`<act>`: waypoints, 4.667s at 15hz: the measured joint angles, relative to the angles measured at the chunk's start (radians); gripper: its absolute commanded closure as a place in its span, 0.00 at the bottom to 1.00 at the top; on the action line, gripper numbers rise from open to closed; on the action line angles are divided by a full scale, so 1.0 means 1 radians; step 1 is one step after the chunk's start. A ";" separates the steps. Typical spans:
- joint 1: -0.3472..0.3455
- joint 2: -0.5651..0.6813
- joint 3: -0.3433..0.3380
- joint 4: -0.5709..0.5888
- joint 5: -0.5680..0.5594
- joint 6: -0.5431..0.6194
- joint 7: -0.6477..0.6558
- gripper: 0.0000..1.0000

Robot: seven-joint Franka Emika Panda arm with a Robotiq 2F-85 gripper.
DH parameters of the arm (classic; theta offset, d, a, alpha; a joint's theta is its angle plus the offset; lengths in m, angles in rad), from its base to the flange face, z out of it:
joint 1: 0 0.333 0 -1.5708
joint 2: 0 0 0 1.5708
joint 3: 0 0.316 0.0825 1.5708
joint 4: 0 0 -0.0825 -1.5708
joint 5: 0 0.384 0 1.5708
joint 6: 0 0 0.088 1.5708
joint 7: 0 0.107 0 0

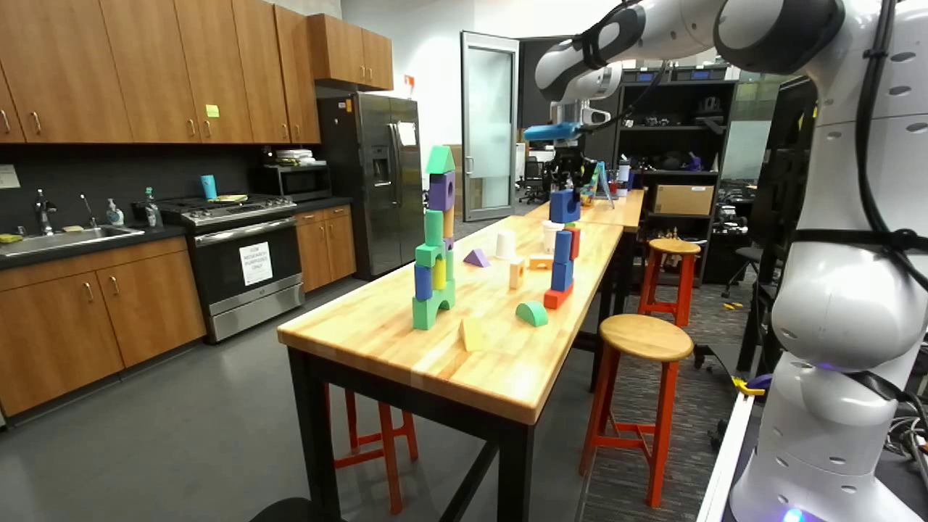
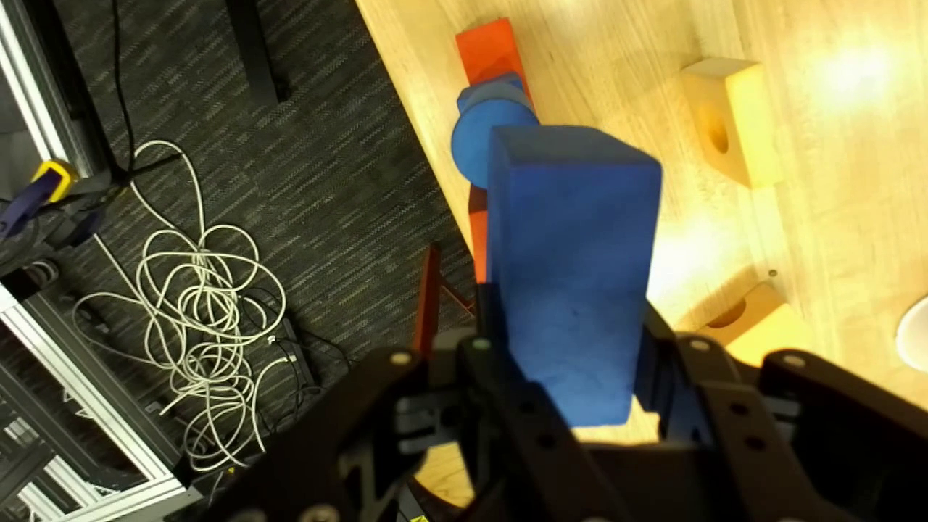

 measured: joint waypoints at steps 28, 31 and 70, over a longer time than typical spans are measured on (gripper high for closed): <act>0.000 0.004 -0.001 -0.025 -0.013 0.000 0.000 0.60; 0.000 0.004 -0.001 -0.025 -0.013 0.000 0.000 0.60; -0.007 0.015 -0.004 -0.025 0.010 0.011 -0.068 0.10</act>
